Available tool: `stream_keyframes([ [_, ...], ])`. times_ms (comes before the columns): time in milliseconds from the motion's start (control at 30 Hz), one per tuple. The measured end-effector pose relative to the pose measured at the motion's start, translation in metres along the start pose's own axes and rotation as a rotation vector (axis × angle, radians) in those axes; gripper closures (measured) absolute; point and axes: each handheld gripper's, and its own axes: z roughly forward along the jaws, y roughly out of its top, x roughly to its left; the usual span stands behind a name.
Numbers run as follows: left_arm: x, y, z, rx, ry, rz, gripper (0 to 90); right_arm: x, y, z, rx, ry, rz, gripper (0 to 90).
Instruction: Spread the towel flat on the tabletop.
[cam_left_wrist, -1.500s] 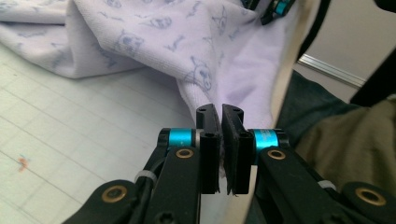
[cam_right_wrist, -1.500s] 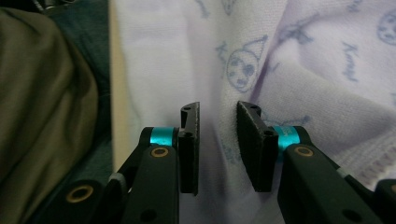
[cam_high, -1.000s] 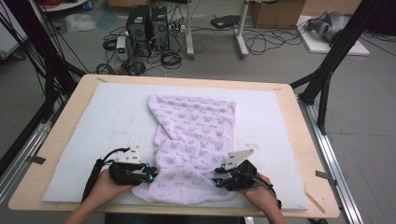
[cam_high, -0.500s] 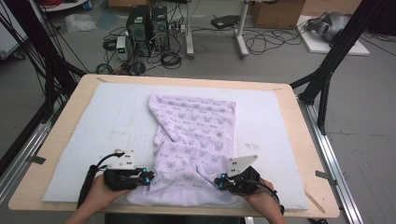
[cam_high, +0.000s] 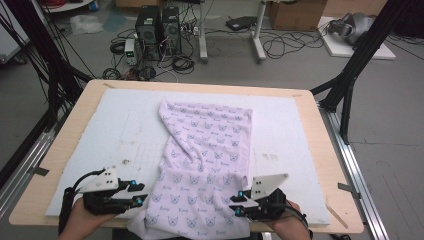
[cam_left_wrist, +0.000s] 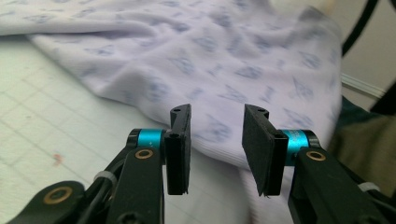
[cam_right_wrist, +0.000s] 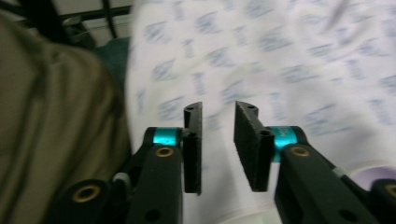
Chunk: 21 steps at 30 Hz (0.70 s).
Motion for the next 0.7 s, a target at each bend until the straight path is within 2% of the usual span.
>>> stream_keyframes([
  [67, 0.011, 0.001, 0.016, 0.023, -0.003, -0.019, 63.2, -0.013, 0.001, 0.007, 0.011, -0.023, 0.015, 67.4],
  [167, 0.019, 0.003, 0.038, 0.072, -0.027, -0.037, 62.2, -0.029, -0.001, 0.026, 0.033, -0.034, 0.03, 61.1],
  [200, 0.021, 0.003, 0.046, 0.092, -0.04, -0.042, 60.9, -0.033, -0.002, 0.033, 0.056, -0.045, 0.027, 59.6],
  [233, 0.022, 0.003, 0.054, 0.112, -0.049, -0.042, 60.6, -0.036, -0.003, 0.039, 0.076, -0.059, 0.027, 59.7],
  [300, 0.022, 0.003, 0.063, 0.131, -0.064, -0.04, 63.0, -0.042, -0.006, 0.051, 0.109, -0.057, 0.026, 61.1],
  [333, 0.02, 0.003, 0.065, 0.129, -0.057, -0.023, 69.7, -0.043, -0.007, 0.056, 0.132, -0.057, 0.023, 65.7],
  [367, 0.02, 0.004, 0.066, 0.127, -0.059, -0.016, 78.9, -0.043, -0.008, 0.059, 0.129, -0.048, 0.016, 70.0],
  [400, 0.021, 0.005, 0.066, 0.128, -0.07, -0.02, 83.9, -0.043, -0.008, 0.059, 0.123, -0.047, 0.017, 75.0],
  [433, 0.02, 0.005, 0.066, 0.125, -0.065, -0.015, 85.1, -0.043, -0.007, 0.059, 0.127, -0.031, 0.017, 80.8],
  [500, 0.019, 0.005, 0.061, 0.114, -0.053, -0.014, 86.0, -0.041, -0.007, 0.059, 0.131, -0.018, 0.005, 86.8],
  [700, 0.011, 0.003, 0.022, 0.054, -0.014, -0.003, 86.5, -0.036, -0.011, 0.051, 0.126, -0.008, 0.001, 88.0],
])
